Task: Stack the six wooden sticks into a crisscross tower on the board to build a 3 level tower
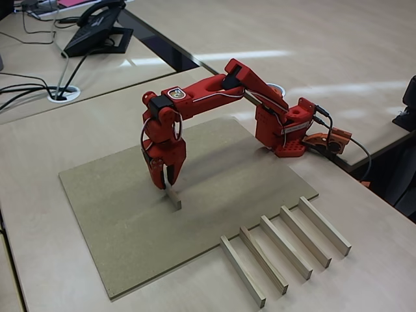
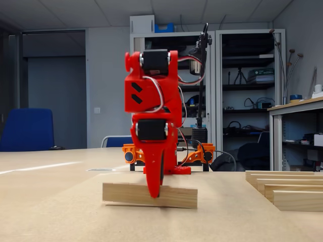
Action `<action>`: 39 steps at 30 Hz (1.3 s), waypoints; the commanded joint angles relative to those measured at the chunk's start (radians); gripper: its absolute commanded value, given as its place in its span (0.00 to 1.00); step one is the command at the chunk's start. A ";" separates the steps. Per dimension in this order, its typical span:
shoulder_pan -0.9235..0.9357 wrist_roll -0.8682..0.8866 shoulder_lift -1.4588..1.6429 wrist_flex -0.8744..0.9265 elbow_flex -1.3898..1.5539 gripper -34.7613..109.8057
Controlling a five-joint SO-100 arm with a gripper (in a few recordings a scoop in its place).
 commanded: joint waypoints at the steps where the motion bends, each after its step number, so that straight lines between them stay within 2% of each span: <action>1: -0.014 0.014 0.017 0.011 -0.023 0.28; 31: -0.012 0.091 0.063 0.077 0.038 0.45; 39: -0.032 0.123 0.143 0.126 0.049 0.47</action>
